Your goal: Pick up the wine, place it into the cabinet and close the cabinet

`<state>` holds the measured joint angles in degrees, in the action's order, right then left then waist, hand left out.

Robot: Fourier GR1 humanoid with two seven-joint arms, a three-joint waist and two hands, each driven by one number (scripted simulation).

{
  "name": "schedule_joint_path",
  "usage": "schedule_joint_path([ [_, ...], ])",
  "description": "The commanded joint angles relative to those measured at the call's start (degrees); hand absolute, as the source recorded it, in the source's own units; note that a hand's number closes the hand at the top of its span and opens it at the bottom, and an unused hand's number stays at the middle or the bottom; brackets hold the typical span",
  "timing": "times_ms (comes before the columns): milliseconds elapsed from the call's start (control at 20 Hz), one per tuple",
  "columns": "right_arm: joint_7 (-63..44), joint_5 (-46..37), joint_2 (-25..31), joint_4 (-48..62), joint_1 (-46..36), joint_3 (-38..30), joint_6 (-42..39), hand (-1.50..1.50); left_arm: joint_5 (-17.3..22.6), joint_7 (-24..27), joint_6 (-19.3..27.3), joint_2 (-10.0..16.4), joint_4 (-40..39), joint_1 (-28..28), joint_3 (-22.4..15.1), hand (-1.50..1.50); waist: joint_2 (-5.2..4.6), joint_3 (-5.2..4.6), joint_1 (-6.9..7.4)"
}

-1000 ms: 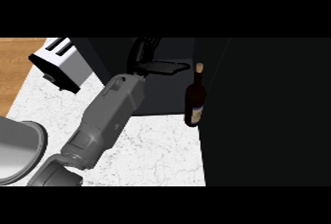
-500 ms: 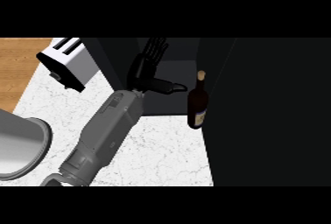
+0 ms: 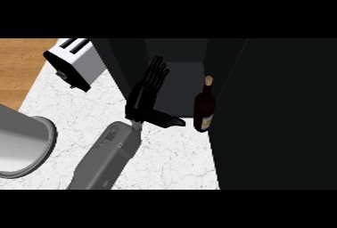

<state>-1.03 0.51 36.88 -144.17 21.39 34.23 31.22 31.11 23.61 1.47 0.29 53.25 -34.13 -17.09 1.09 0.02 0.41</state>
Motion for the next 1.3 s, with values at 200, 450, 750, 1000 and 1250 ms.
schedule_joint_path([
  [200,-4.81,1.40,3.64,-14.96,5.51,0.09,-0.20,-1.50,-0.01,-1.52,-0.43,3.44,15.49,14.89,-2.87,-1.50,-0.34,-0.05,-0.61],
  [450,-6.98,-0.18,3.07,-12.53,1.31,0.65,0.03,-1.50,1.22,-2.89,-2.52,5.65,22.71,22.31,-3.78,-1.50,-0.69,-0.11,-0.25],
  [750,-0.69,4.77,7.90,-10.95,5.09,-0.09,-6.21,-1.50,2.96,-2.45,-4.12,7.07,27.07,27.45,-2.30,-1.50,-0.78,0.02,-1.09],
  [1000,-2.29,5.61,8.89,-11.80,2.86,4.50,-10.03,-1.50,4.93,-2.72,-7.49,13.43,31.98,30.57,1.58,-1.50,-0.64,-0.05,-0.35],
  [1250,1.25,4.72,13.76,-11.12,2.60,8.66,-17.71,1.50,6.33,-1.38,-10.21,17.02,31.78,31.59,5.64,-1.50,-0.61,-0.05,-0.59],
])
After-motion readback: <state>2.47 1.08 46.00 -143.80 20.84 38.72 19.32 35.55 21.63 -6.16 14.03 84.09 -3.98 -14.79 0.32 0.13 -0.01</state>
